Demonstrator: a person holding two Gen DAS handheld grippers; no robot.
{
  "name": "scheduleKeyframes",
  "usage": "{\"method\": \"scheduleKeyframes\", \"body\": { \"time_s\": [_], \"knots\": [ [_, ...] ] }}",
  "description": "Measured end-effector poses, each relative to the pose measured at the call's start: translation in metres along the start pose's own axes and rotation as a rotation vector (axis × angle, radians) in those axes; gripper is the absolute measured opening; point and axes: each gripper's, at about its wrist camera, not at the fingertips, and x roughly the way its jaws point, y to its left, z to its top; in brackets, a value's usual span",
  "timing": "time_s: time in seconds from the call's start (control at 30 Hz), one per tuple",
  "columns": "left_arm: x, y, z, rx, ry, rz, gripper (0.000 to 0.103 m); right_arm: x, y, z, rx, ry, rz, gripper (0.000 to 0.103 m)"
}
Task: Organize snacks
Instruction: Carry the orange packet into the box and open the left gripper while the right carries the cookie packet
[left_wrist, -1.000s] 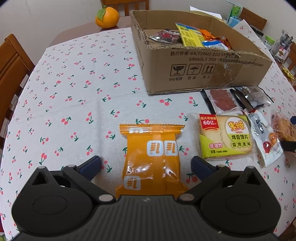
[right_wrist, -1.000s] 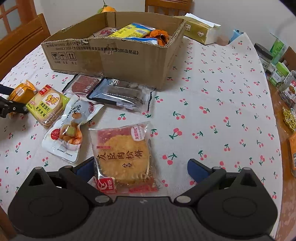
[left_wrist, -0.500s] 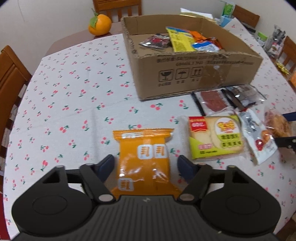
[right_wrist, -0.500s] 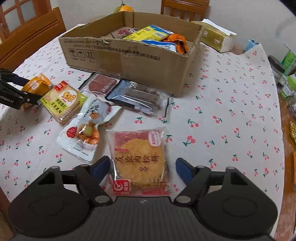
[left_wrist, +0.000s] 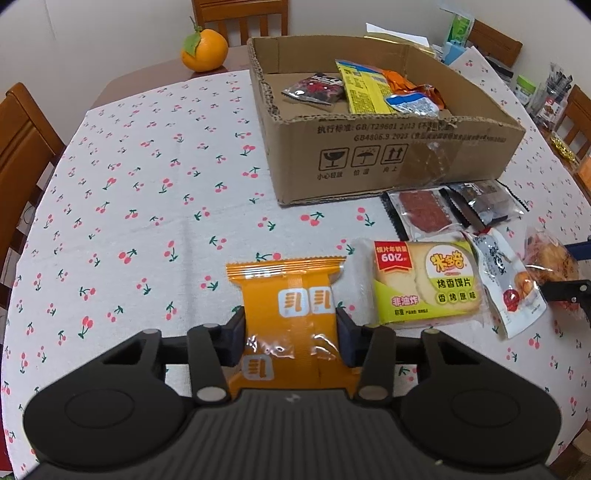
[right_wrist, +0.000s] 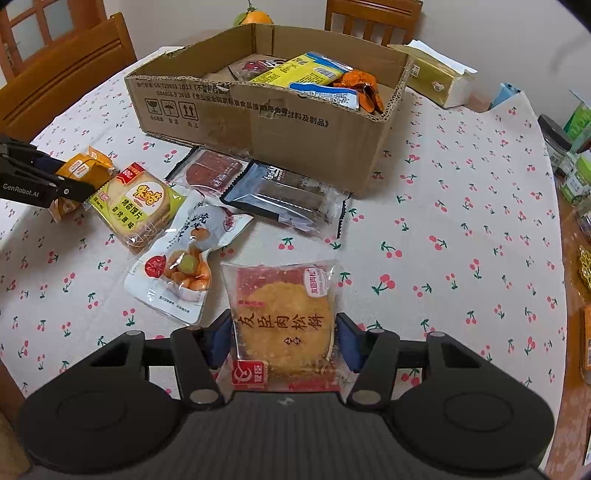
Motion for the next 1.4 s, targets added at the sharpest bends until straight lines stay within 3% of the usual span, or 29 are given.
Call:
{"method": "scheduleKeyframes", "body": {
  "time_s": [0.4,0.87,1.1,1.4],
  "knots": [
    [-0.038,0.003,0.02,0.024,-0.013,-0.045,0.046,-0.032,-0.002,0.015,0.022,-0.016,-0.012,0.062],
    [-0.083,-0.024,0.063,0.148,-0.054,-0.145,0.046,-0.075,0.002,0.053,0.015,-0.089,0.036,0.062],
    [-0.081,-0.036,0.089,0.165,-0.087,-0.165,0.046,-0.078,0.008,0.079,-0.001,-0.146,0.054,0.062],
    [-0.054,-0.034,0.14,0.128,-0.152,-0.111,0.046,-0.072,0.015,0.11,-0.041,-0.208,0.059,0.062]
  ]
}}
